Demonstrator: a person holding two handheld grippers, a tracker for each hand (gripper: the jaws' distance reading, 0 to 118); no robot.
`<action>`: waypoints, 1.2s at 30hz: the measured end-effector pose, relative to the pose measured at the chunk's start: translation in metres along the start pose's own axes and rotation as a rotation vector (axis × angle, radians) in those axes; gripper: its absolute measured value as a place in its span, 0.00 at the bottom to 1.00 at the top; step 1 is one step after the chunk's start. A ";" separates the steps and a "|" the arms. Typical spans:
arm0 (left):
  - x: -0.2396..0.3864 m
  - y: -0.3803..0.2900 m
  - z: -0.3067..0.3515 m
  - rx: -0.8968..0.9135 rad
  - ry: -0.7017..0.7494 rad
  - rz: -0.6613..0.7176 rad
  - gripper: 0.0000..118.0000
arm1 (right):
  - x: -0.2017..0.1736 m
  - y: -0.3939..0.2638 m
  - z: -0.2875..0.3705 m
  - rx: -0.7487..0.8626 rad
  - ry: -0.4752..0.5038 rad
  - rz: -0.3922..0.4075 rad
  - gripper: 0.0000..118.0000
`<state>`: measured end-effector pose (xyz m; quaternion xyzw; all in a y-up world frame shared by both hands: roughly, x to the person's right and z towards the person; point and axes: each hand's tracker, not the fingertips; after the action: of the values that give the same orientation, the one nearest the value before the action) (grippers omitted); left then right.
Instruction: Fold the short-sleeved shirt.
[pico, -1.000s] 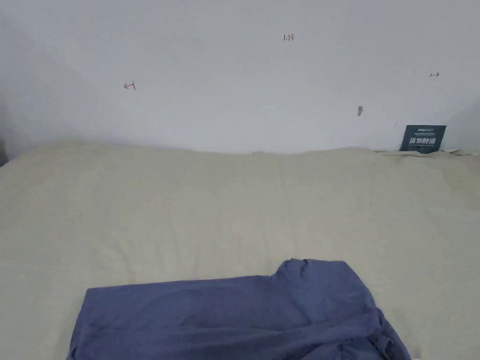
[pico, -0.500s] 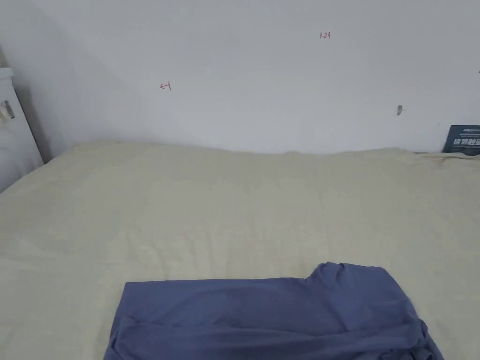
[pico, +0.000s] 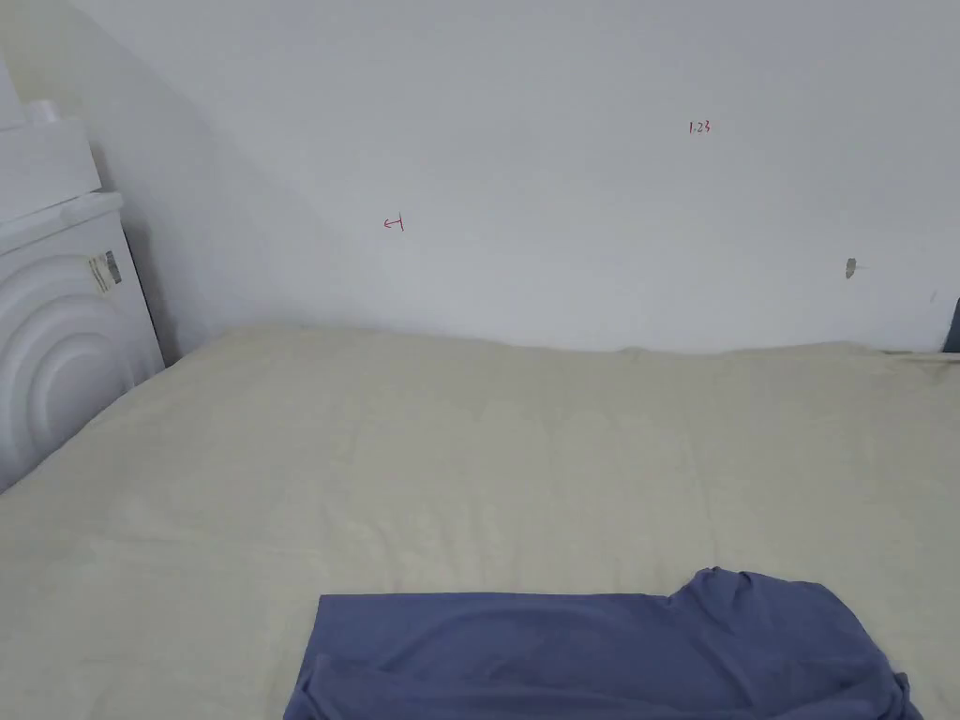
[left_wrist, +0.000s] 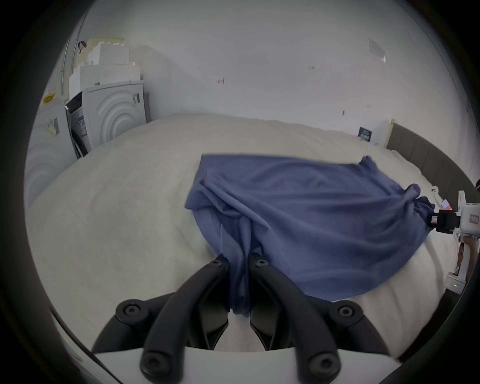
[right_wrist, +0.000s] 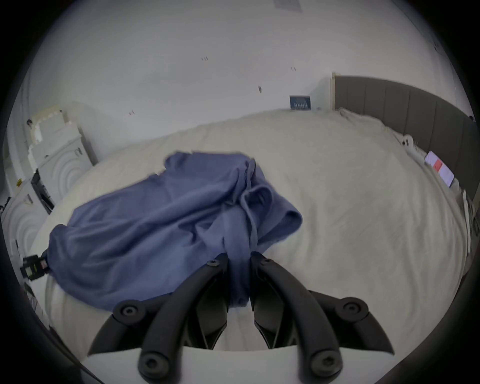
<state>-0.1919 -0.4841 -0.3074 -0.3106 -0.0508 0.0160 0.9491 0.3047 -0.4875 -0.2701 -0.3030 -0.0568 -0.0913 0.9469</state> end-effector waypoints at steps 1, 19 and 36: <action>-0.003 0.008 0.012 0.013 -0.006 -0.012 0.10 | -0.001 0.005 0.013 0.019 0.012 0.008 0.10; -0.037 -0.067 0.098 -0.164 -0.061 0.046 0.10 | 0.008 -0.072 0.103 -0.188 -0.034 -0.021 0.10; -0.021 0.059 0.236 0.435 0.013 0.118 0.39 | -0.028 0.039 0.213 0.334 -0.040 0.208 0.51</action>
<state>-0.2381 -0.2992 -0.1550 -0.1010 -0.0218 0.0799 0.9914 0.2743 -0.3282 -0.1239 -0.1476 -0.0585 0.0236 0.9870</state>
